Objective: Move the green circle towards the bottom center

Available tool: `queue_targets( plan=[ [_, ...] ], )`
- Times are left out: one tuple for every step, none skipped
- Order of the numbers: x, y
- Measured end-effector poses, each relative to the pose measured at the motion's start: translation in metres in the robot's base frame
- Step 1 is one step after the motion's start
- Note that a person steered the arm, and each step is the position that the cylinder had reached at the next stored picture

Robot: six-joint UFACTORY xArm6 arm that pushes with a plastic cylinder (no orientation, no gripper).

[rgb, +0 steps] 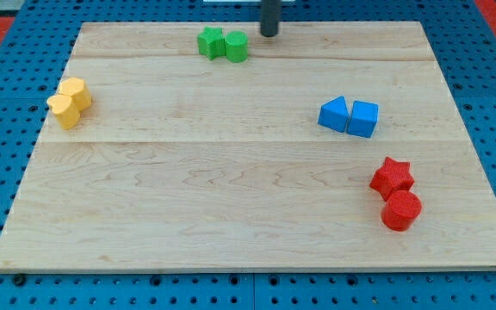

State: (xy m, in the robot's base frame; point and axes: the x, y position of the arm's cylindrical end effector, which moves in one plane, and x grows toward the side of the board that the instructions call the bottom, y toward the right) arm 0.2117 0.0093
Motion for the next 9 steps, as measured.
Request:
queue_targets(
  plan=[
    [0.0,-0.013],
    [0.012,-0.017],
    [0.047,-0.017],
    [0.047,-0.016],
    [0.051,-0.019],
    [0.053,-0.033],
    [0.059,-0.035],
    [0.073,-0.035],
    [0.088,-0.035]
  ],
)
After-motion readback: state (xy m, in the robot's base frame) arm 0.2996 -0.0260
